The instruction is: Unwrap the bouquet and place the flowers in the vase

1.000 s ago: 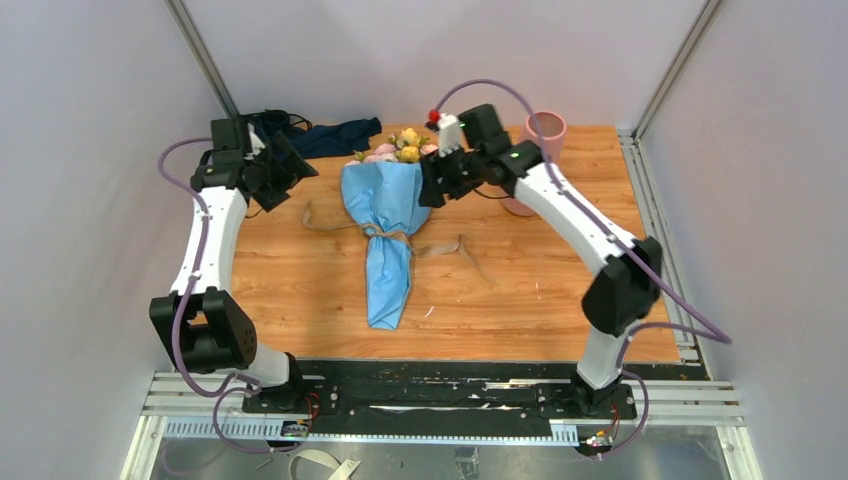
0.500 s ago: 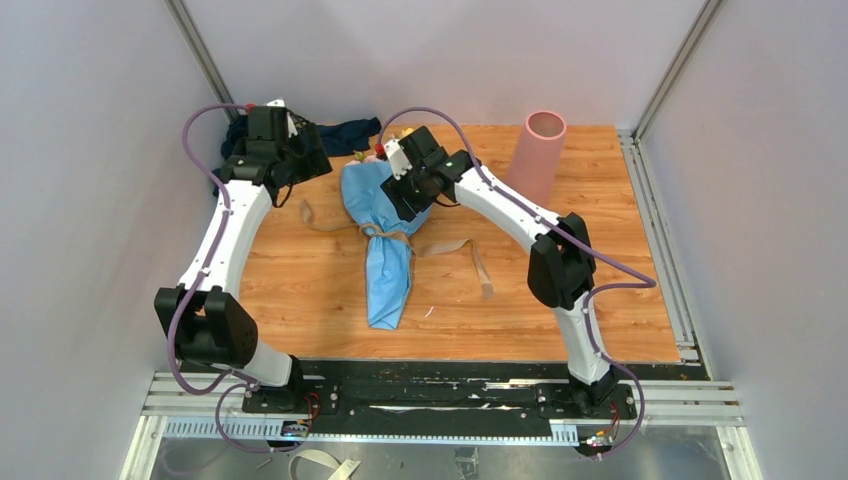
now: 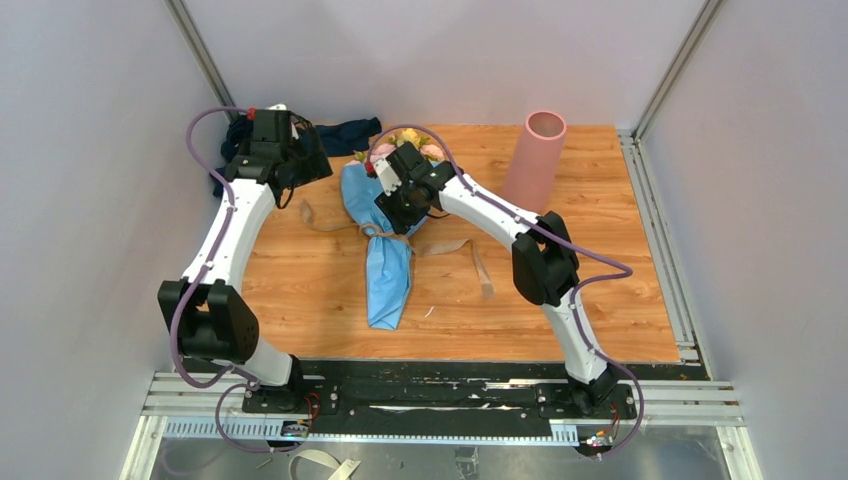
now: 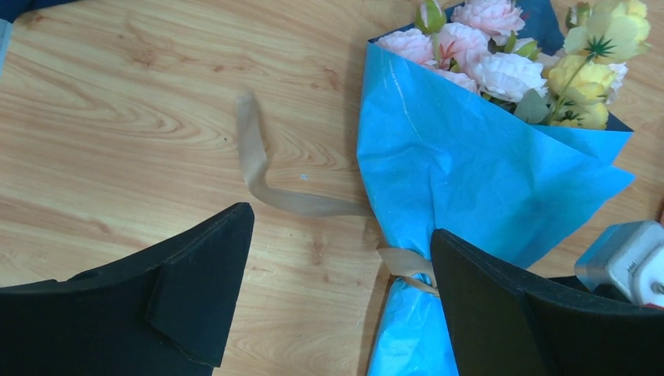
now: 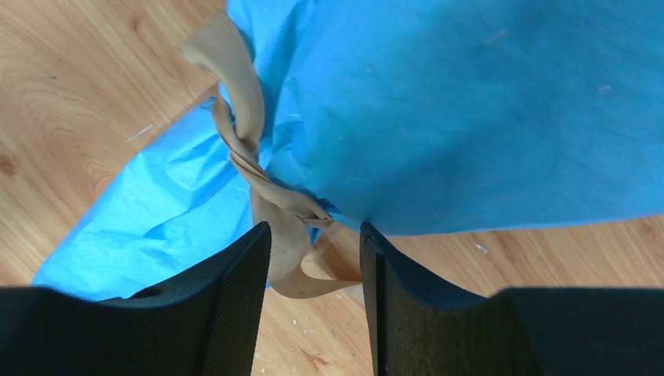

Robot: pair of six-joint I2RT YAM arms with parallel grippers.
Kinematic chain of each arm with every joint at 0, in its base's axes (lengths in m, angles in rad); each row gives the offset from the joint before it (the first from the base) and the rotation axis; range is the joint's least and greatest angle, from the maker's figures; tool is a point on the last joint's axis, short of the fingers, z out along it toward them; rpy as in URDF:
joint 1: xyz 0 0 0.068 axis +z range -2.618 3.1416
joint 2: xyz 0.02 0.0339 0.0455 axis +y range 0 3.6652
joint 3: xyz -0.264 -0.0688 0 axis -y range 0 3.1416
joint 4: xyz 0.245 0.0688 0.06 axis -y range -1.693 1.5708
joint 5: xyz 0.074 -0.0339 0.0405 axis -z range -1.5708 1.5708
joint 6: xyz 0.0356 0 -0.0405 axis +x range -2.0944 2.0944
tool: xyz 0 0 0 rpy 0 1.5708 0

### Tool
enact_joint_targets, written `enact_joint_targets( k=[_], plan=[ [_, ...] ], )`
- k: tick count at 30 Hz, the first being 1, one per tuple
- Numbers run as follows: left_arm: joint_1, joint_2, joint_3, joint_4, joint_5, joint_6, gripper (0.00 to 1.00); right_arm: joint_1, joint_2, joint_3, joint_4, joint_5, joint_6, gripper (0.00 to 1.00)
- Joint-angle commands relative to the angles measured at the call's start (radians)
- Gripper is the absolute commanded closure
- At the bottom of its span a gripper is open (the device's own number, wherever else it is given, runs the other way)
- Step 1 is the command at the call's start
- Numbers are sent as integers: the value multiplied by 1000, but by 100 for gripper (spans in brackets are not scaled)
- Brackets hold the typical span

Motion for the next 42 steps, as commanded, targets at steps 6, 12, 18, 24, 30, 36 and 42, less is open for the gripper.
enact_joint_targets(
  k=[6, 12, 18, 24, 30, 36, 42],
  plan=[
    [0, 37, -20, -17, -26, 4, 6, 24, 43, 55, -30, -45, 23, 55],
    [1, 50, -23, -20, -18, 1, 6, 25, 80, 79, -36, -63, 28, 55],
    [1, 53, -20, -22, -14, 1, 6, 25, 100, 106, -39, -62, 30, 65],
    [1, 54, -43, -17, -13, 4, 6, 25, 85, 101, -41, -66, 29, 93],
    [1, 122, -37, 6, 87, -10, 6, 26, 59, 97, -44, -83, 35, 100],
    [-7, 291, 79, -15, 257, -65, 7, 31, 16, 63, -43, -80, 39, 100],
    [-44, 415, 156, -40, 399, -97, 10, 38, -10, 36, -27, -77, 46, 100]
  ],
)
